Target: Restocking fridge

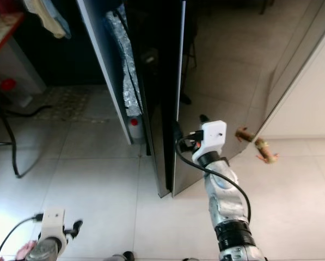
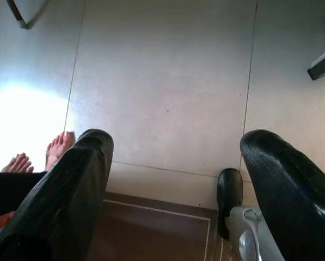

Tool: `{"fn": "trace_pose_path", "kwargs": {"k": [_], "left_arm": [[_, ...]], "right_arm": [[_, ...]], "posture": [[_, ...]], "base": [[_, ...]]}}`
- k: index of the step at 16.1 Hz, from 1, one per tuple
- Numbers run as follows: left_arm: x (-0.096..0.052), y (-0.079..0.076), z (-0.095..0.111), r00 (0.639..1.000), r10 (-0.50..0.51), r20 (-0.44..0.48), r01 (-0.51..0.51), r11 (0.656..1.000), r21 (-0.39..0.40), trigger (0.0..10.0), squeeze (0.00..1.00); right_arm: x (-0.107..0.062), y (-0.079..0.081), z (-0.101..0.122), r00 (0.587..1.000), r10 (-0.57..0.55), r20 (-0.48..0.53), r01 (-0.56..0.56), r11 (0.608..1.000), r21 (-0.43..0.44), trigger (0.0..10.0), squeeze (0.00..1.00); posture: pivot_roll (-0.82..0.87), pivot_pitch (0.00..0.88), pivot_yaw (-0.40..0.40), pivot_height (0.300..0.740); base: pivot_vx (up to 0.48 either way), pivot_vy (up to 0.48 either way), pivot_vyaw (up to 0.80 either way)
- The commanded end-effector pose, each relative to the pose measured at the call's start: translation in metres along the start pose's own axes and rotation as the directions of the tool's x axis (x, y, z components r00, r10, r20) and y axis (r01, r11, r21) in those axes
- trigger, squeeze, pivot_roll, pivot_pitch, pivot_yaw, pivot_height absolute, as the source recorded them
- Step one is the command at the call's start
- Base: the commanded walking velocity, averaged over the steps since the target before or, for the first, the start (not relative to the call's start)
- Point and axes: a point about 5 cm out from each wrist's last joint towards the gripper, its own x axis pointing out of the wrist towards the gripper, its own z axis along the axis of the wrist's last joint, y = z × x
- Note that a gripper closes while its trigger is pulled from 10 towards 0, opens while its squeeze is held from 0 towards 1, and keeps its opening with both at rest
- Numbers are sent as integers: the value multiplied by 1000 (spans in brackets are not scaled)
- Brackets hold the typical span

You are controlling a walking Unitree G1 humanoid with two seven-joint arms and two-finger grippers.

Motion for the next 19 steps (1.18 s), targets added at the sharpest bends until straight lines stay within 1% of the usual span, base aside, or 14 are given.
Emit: {"fn": "trace_pose_path", "kwargs": {"k": [1, 6, 7, 9, 11, 19], "left_arm": [[-2, 3, -6, 1000, 8, -26, -7, 1000, 8, 10000, 0], [-2, 1, -6, 1000, 1, -25, -1, 1000, 11, 10000, 0], [-2, 1, -6, 1000, -1, -24, 2, 1000, 13, 10000, 0], [-2, 0, -5, 1000, -4, -20, 5, 1000, 15, 10000, 0], [-1, 0, -5, 1000, -5, -18, 5, 1000, 14, 10000, 0], [-1, -1, -3, 1000, -2, -10, 2, 1000, 13, 10000, 0]], "right_arm": [[-4, -5, -6, 999, -24, -23, 24, 1000, 5, 10000, 0], [-4, -1, -8, 1000, 14, -28, -14, 1000, 6, 10000, 0], [-3, 1, -8, 999, 33, -28, -33, 999, -2, 10000, 0], [-3, 6, -7, 998, 63, -27, -64, 997, -42, 10000, 0], [-3, 5, -9, 998, 56, -32, -57, 998, -23, 10000, 0], [-4, 2, -11, 998, 51, -43, -52, 999, -18, 10000, 0]], "posture": [[-106, 144, 54, 740], [-108, 135, 56, 740], [-108, 134, 56, 740], [-107, 132, 56, 740], [-106, 136, 55, 740], [-105, 148, 55, 740]], "base": [[0, 0, 0], [0, 0, 0], [244, 0, 0], [274, 0, 656], [276, 0, 638], [276, 0, 0]]}}
